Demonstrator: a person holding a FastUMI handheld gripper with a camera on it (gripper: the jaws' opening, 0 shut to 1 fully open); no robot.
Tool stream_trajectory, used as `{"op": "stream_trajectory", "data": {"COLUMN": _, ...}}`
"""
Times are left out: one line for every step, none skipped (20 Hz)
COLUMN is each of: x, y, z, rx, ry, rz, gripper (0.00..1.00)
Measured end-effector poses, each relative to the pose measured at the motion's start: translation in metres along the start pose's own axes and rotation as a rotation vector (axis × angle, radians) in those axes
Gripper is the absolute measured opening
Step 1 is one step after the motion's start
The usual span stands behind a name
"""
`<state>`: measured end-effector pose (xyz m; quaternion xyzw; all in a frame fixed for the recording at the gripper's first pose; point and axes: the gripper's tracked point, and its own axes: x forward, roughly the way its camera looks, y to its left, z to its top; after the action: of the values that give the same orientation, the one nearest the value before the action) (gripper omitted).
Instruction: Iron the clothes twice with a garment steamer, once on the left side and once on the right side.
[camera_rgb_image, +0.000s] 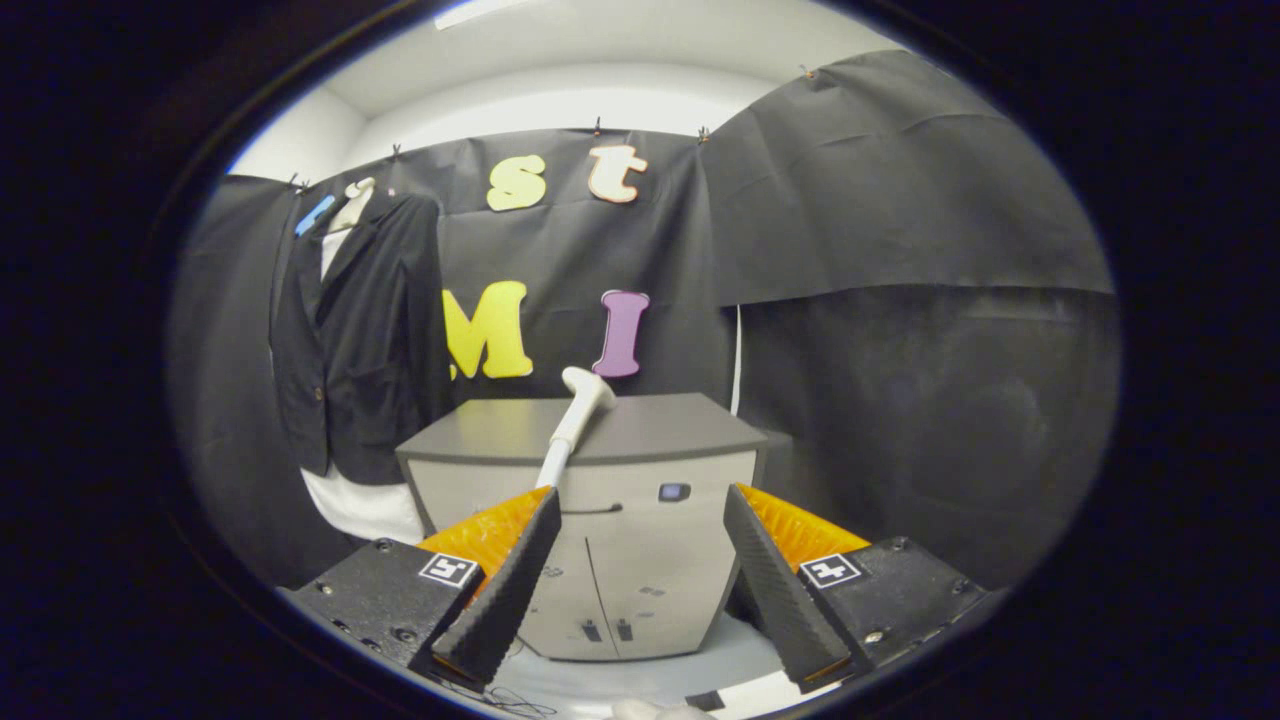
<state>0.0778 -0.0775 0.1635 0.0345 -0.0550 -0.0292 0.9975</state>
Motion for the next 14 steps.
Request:
{"op": "stream_trajectory", "data": {"x": 0.014, "y": -0.004, "z": 0.013, "rx": 0.013, "ry": -0.002, "rz": 0.005, "gripper": 1.00}}
{"op": "stream_trajectory", "data": {"x": 0.028, "y": -0.006, "z": 0.027, "rx": 0.028, "ry": -0.006, "rz": 0.014, "gripper": 1.00}}
{"op": "stream_trajectory", "data": {"x": 0.045, "y": -0.008, "z": 0.040, "rx": 0.044, "ry": -0.005, "rz": 0.019, "gripper": 1.00}}
{"op": "stream_trajectory", "data": {"x": 0.062, "y": -0.009, "z": 0.050, "rx": 0.054, "ry": -0.003, "rz": 0.027, "gripper": 1.00}}
{"op": "stream_trajectory", "data": {"x": 0.081, "y": -0.009, "z": 0.061, "rx": 0.057, "ry": 0.002, "rz": 0.036, "gripper": 1.00}}
{"op": "stream_trajectory", "data": {"x": 0.099, "y": -0.008, "z": 0.069, "rx": 0.057, "ry": 0.003, "rz": 0.046, "gripper": 1.00}}
{"op": "stream_trajectory", "data": {"x": 0.118, "y": -0.006, "z": 0.077, "rx": 0.053, "ry": 0.011, "rz": 0.059, "gripper": 1.00}}
{"op": "stream_trajectory", "data": {"x": 0.135, "y": -0.002, "z": 0.084, "rx": 0.050, "ry": 0.018, "rz": 0.078, "gripper": 1.00}}
{"op": "stream_trajectory", "data": {"x": 0.153, "y": 0.003, "z": 0.091, "rx": 0.046, "ry": 0.028, "rz": 0.095, "gripper": 1.00}}
{"op": "stream_trajectory", "data": {"x": 0.170, "y": 0.008, "z": 0.095, "rx": 0.036, "ry": 0.042, "rz": 0.113, "gripper": 1.00}}
{"op": "stream_trajectory", "data": {"x": 0.187, "y": 0.013, "z": 0.099, "rx": 0.023, "ry": 0.053, "rz": 0.126, "gripper": 1.00}}
{"op": "stream_trajectory", "data": {"x": 0.203, "y": 0.021, "z": 0.100, "rx": 0.010, "ry": 0.062, "rz": 0.145, "gripper": 1.00}}
{"op": "stream_trajectory", "data": {"x": 0.219, "y": 0.028, "z": 0.099, "rx": -0.002, "ry": 0.080, "rz": 0.159, "gripper": 1.00}}
{"op": "stream_trajectory", "data": {"x": 0.234, "y": 0.032, "z": 0.096, "rx": -0.012, "ry": 0.102, "rz": 0.172, "gripper": 1.00}}
